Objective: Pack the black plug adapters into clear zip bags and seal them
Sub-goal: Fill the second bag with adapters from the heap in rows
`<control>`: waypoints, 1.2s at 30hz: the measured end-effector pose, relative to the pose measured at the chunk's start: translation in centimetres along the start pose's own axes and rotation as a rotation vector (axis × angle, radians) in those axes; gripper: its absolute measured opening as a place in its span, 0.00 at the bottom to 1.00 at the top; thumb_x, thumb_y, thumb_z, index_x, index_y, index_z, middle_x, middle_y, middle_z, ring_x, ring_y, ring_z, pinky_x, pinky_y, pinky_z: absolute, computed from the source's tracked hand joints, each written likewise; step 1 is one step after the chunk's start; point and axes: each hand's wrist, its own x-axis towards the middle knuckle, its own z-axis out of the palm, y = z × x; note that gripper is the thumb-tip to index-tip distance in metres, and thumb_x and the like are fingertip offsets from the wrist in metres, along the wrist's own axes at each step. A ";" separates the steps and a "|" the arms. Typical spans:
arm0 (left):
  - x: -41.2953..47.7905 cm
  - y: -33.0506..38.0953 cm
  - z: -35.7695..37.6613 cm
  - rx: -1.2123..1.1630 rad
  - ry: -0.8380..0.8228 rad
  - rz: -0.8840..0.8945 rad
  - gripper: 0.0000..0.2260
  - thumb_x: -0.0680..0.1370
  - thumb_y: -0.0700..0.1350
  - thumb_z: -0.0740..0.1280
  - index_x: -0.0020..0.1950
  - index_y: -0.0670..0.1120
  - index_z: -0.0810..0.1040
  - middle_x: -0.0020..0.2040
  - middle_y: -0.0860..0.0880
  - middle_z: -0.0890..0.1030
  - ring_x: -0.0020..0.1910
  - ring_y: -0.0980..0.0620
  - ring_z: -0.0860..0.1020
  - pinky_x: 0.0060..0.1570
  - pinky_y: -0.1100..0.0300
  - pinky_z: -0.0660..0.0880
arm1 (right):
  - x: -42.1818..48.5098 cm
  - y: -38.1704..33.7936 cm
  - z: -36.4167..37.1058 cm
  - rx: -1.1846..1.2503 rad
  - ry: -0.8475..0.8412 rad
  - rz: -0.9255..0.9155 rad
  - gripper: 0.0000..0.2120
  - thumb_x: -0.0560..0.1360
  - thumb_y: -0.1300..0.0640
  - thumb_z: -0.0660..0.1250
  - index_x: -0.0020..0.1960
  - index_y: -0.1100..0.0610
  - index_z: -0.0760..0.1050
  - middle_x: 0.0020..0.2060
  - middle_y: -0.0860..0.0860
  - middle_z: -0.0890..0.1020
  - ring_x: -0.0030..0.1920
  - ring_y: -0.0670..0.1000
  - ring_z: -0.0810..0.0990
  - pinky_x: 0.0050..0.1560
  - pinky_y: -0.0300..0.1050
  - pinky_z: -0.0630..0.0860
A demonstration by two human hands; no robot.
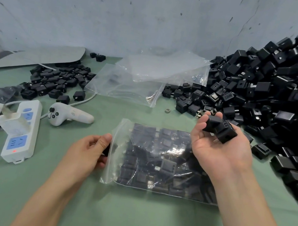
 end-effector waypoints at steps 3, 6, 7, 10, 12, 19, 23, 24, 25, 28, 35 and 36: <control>-0.4 0.1 0.0 -0.001 -0.100 -0.014 0.18 0.80 0.55 0.62 0.52 0.43 0.83 0.46 0.44 0.87 0.41 0.49 0.85 0.44 0.56 0.81 | 0.0 0.0 -0.1 0.008 -0.002 0.005 0.13 0.80 0.54 0.58 0.46 0.56 0.79 0.46 0.55 0.83 0.37 0.53 0.82 0.37 0.40 0.78; -0.9 0.2 0.4 0.084 -0.125 -0.008 0.24 0.73 0.64 0.64 0.49 0.44 0.85 0.44 0.40 0.86 0.38 0.47 0.81 0.44 0.55 0.74 | 0.0 0.0 -0.1 0.006 -0.008 0.006 0.12 0.79 0.54 0.58 0.46 0.56 0.79 0.45 0.55 0.83 0.37 0.53 0.82 0.37 0.40 0.78; -1.2 0.2 0.7 0.098 -0.121 -0.004 0.25 0.71 0.65 0.65 0.48 0.44 0.86 0.43 0.39 0.85 0.37 0.49 0.79 0.42 0.56 0.71 | 0.0 0.0 0.0 0.004 -0.006 0.007 0.13 0.80 0.54 0.58 0.46 0.56 0.79 0.45 0.55 0.82 0.37 0.53 0.82 0.37 0.40 0.78; -1.7 0.4 1.6 0.128 -0.111 0.030 0.19 0.75 0.62 0.66 0.44 0.49 0.87 0.39 0.49 0.87 0.36 0.55 0.82 0.40 0.61 0.73 | 0.0 0.1 -0.1 0.002 0.001 0.013 0.13 0.81 0.54 0.57 0.46 0.56 0.79 0.45 0.55 0.82 0.37 0.53 0.81 0.37 0.40 0.78; -1.8 0.4 1.8 0.204 -0.053 0.089 0.15 0.78 0.59 0.66 0.43 0.51 0.86 0.40 0.54 0.86 0.38 0.58 0.82 0.41 0.62 0.74 | 0.0 0.0 -0.1 0.004 0.007 0.018 0.13 0.81 0.54 0.57 0.46 0.57 0.79 0.45 0.55 0.82 0.37 0.53 0.81 0.36 0.40 0.78; -2.2 1.0 2.3 0.116 -0.074 0.149 0.09 0.77 0.53 0.70 0.56 0.55 0.77 0.42 0.54 0.86 0.39 0.58 0.83 0.48 0.58 0.78 | 0.0 0.1 -0.1 0.006 0.009 0.020 0.12 0.81 0.54 0.58 0.46 0.57 0.78 0.44 0.55 0.82 0.35 0.53 0.81 0.35 0.41 0.78; -2.4 0.9 2.7 0.092 -0.087 0.137 0.11 0.77 0.44 0.72 0.56 0.54 0.75 0.38 0.52 0.86 0.36 0.57 0.83 0.46 0.59 0.80 | 0.0 0.2 -0.2 -0.003 0.015 0.024 0.11 0.81 0.55 0.58 0.48 0.56 0.78 0.44 0.55 0.82 0.35 0.53 0.81 0.35 0.40 0.77; -2.5 1.0 2.5 0.062 -0.078 0.118 0.11 0.77 0.42 0.71 0.57 0.52 0.75 0.38 0.51 0.86 0.35 0.57 0.83 0.42 0.63 0.80 | 0.0 0.2 -0.2 -0.001 0.015 0.025 0.12 0.81 0.54 0.58 0.47 0.56 0.78 0.44 0.55 0.82 0.35 0.53 0.81 0.35 0.40 0.77; -2.5 1.2 2.3 0.041 -0.075 0.096 0.12 0.77 0.41 0.71 0.58 0.50 0.75 0.38 0.49 0.86 0.34 0.56 0.83 0.38 0.66 0.80 | -0.1 0.1 -0.2 0.001 0.016 0.025 0.12 0.81 0.54 0.58 0.47 0.57 0.78 0.44 0.55 0.82 0.35 0.53 0.81 0.35 0.40 0.77; -2.8 1.7 1.8 0.068 -0.109 0.053 0.12 0.78 0.43 0.71 0.59 0.49 0.74 0.39 0.48 0.86 0.35 0.56 0.83 0.35 0.65 0.78 | -0.1 -0.1 0.0 0.012 0.020 0.026 0.13 0.81 0.54 0.58 0.45 0.57 0.79 0.44 0.55 0.82 0.36 0.53 0.81 0.35 0.40 0.77; -3.0 1.9 2.3 0.289 -0.160 0.086 0.05 0.81 0.47 0.66 0.54 0.49 0.72 0.40 0.56 0.87 0.36 0.65 0.80 0.34 0.70 0.69 | -0.2 0.1 0.0 0.009 0.011 0.027 0.13 0.81 0.53 0.58 0.46 0.57 0.78 0.41 0.56 0.82 0.34 0.53 0.81 0.35 0.40 0.77; -2.9 1.9 2.3 0.287 -0.180 0.077 0.05 0.81 0.47 0.65 0.53 0.47 0.72 0.41 0.56 0.87 0.37 0.63 0.81 0.34 0.70 0.69 | -0.2 0.2 0.0 0.011 0.012 0.027 0.13 0.81 0.53 0.58 0.46 0.57 0.78 0.41 0.56 0.82 0.34 0.53 0.81 0.34 0.40 0.77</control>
